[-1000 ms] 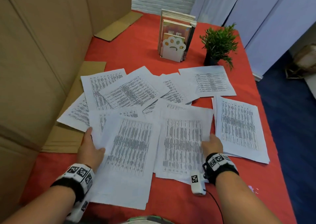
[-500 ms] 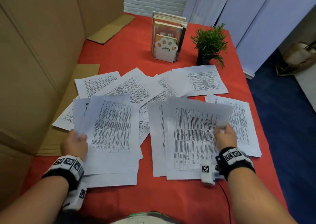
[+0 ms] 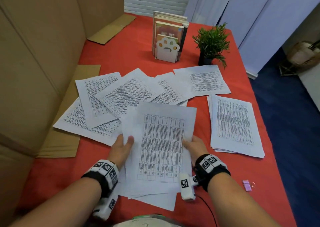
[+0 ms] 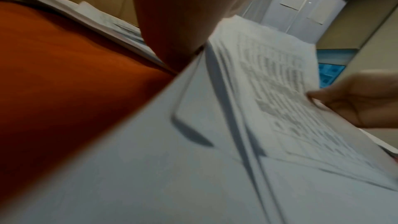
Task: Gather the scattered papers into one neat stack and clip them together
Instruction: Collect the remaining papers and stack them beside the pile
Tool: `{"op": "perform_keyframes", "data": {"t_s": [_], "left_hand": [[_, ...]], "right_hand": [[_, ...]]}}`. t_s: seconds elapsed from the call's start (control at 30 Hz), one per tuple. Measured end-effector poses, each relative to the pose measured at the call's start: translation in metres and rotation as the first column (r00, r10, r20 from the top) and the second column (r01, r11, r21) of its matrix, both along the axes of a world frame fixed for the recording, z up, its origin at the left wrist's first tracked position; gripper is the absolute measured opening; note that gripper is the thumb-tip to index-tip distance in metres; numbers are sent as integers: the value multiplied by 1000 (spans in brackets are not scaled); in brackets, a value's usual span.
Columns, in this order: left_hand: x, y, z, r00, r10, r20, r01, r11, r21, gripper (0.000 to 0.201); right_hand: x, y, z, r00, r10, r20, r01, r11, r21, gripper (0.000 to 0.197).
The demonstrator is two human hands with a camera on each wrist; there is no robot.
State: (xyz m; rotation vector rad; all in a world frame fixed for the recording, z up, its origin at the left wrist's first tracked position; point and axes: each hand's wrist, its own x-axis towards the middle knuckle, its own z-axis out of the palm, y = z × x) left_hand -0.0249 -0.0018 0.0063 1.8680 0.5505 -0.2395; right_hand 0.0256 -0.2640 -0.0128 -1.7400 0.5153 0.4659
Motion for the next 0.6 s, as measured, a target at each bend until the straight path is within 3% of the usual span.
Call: {"op": "perform_keyframes", "data": {"t_s": [0.1,0.2,0.27,0.33,0.4,0.47,0.53,0.6], "left_hand": [[4,-5,-1,997,-40,69,36,998,58,37],[14,-1,2,989,88,118,-81,995,-66,43],[23,5,5,979,113,167,-101,992,-77,36],[35,17,7,969,154,192,-160,987,18,29],[47,39,7,958,245,152,-277,927,253,37],[54,66,7,903,427,44,-400,799,449,51],[56,92,9,811,579,-87,-477,739,477,68],[60,108,7,765,624,-157,-497,728,473,79]], "right_hand": [[-2,14,4,997,-64,50,61,997,51,29],[1,18,9,995,-76,57,72,995,72,51],[6,20,7,999,3,50,-4,1000,29,40],[13,22,7,993,59,100,-52,996,-72,26],[23,19,10,989,3,151,15,993,-118,24],[37,11,14,976,-97,193,122,985,-123,21],[54,0,20,962,-197,191,219,970,-102,19],[72,-9,20,956,-246,157,266,957,-116,17]]}}
